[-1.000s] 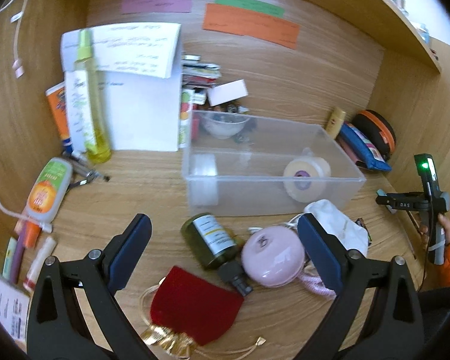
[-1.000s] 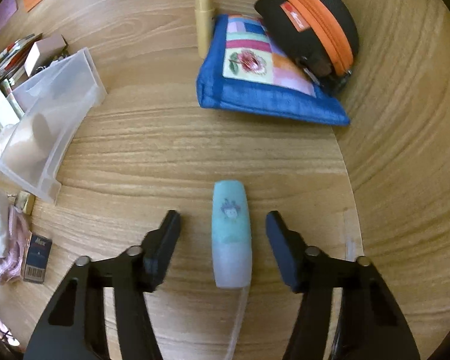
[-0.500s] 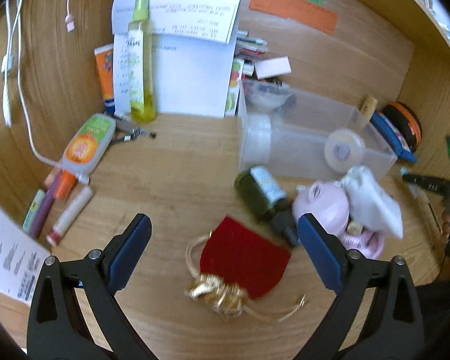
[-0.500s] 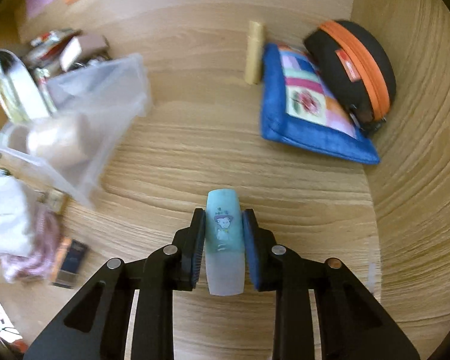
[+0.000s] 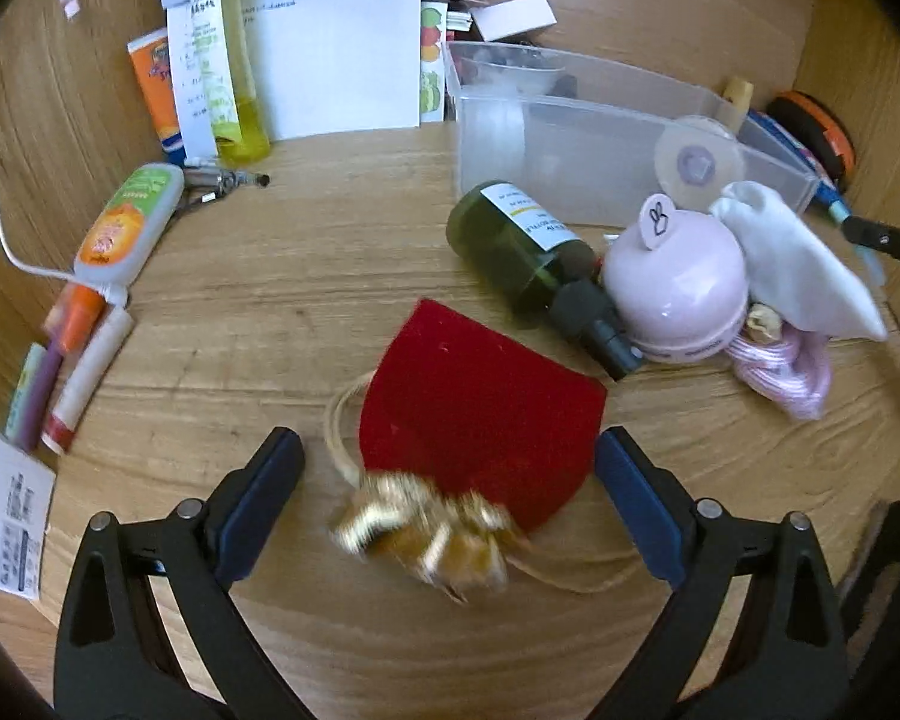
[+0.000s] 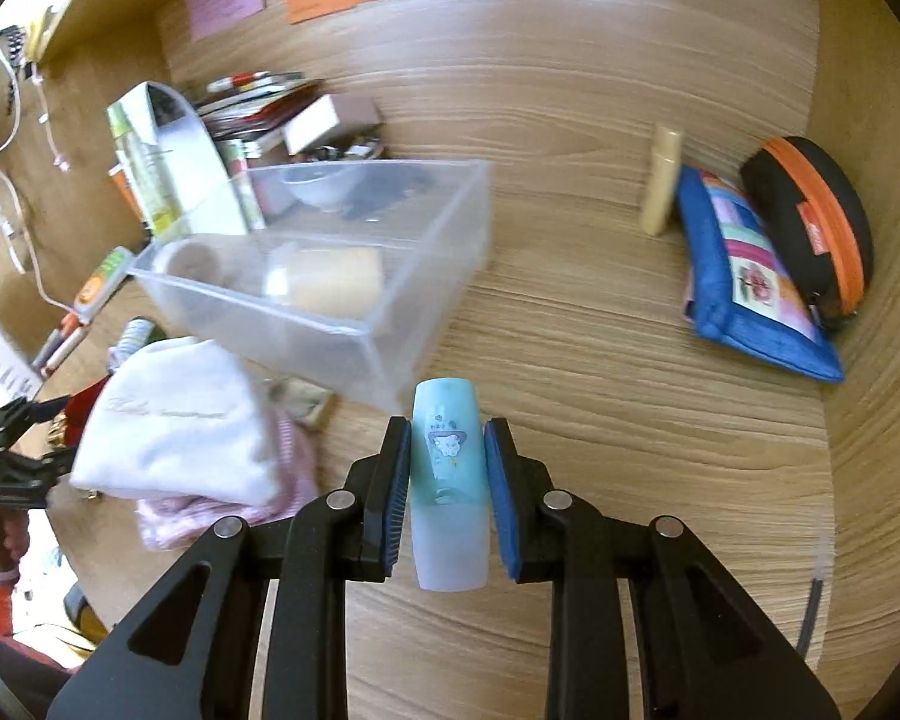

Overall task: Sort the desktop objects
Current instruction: 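Grasp the teal tube with the right tool while the left tool grasps the red pouch, then carry the red pouch and teal tube over the clear box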

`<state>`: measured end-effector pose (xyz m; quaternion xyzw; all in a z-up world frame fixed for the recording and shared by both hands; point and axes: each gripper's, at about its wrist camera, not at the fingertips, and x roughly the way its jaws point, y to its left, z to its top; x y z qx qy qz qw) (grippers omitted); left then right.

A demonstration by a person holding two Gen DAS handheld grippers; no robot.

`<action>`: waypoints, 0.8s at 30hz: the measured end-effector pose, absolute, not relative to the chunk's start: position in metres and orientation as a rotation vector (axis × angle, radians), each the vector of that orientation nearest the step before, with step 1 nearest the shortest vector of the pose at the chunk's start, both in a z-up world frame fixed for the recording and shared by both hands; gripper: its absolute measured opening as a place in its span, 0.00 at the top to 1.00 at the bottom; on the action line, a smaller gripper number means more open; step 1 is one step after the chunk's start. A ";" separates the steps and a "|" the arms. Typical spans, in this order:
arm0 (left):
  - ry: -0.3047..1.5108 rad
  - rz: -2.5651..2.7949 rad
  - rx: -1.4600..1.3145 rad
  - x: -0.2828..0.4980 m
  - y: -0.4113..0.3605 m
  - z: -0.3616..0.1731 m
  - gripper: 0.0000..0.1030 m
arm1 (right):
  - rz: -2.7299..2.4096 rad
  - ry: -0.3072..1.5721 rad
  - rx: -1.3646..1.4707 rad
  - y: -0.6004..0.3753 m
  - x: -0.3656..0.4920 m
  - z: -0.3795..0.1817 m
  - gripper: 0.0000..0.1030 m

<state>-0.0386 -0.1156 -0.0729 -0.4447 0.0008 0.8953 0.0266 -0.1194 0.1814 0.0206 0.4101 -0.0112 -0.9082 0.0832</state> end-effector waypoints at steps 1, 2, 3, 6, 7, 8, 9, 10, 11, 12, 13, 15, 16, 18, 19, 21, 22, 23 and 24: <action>0.027 2.783 -1.371 -0.039 -0.113 -0.074 0.04 | -2.709 -0.033 1.218 0.179 -0.118 0.021 0.78; 0.042 2.792 -1.355 -0.039 -0.112 -0.074 0.06 | -2.702 -0.035 1.212 0.177 -0.117 0.022 0.78; 0.047 2.789 -1.338 -0.038 -0.110 -0.075 0.08 | -2.697 -0.039 1.206 0.175 -0.116 0.024 0.78; 0.055 2.790 -1.300 -0.036 -0.108 -0.072 0.30 | -2.685 -0.038 1.186 0.169 -0.112 0.028 0.78; 0.054 2.789 -1.300 -0.036 -0.107 -0.070 0.35 | -2.681 -0.036 1.178 0.167 -0.112 0.029 0.78; 0.051 2.793 -1.296 -0.036 -0.107 -0.070 0.38 | -2.677 -0.035 1.171 0.164 -0.112 0.029 0.78; 0.052 2.805 -1.289 -0.035 -0.107 -0.070 0.40 | -2.672 -0.031 1.164 0.162 -0.113 0.030 0.78; 0.050 2.811 -1.288 -0.035 -0.107 -0.069 0.46 | -2.671 -0.032 1.159 0.160 -0.111 0.031 0.78; 0.050 2.823 -1.285 -0.033 -0.107 -0.068 0.57 | -2.665 -0.034 1.154 0.158 -0.112 0.032 0.78; 0.056 2.833 -1.286 -0.032 -0.107 -0.067 0.60 | -2.656 -0.034 1.148 0.156 -0.114 0.032 0.78; 0.065 2.846 -1.284 -0.030 -0.108 -0.067 0.62 | -2.654 -0.034 1.143 0.153 -0.115 0.033 0.78; 0.055 2.880 -1.269 -0.026 -0.113 -0.066 0.68 | -2.642 -0.028 1.128 0.148 -0.115 0.034 0.78; 0.036 2.890 -1.264 -0.024 -0.117 -0.064 0.69 | -2.639 -0.025 1.122 0.147 -0.115 0.035 0.78; -0.003 2.911 -1.244 -0.020 -0.122 -0.060 0.71 | -2.630 -0.023 1.105 0.142 -0.117 0.036 0.78; -0.013 2.921 -1.227 -0.018 -0.123 -0.057 0.71 | -2.626 -0.025 1.099 0.140 -0.119 0.036 0.78; -0.033 2.946 -1.179 -0.012 -0.126 -0.047 0.71 | -2.618 -0.027 1.082 0.136 -0.119 0.039 0.78; -0.041 2.955 -1.160 -0.011 -0.126 -0.043 0.71 | -2.616 -0.027 1.073 0.134 -0.119 0.040 0.78; -0.051 2.964 -1.134 -0.010 -0.126 -0.038 0.71 | -2.613 -0.030 1.065 0.133 -0.120 0.041 0.78; -0.061 2.969 -1.103 -0.007 -0.125 -0.032 0.71 | -2.609 -0.034 1.054 0.131 -0.120 0.042 0.78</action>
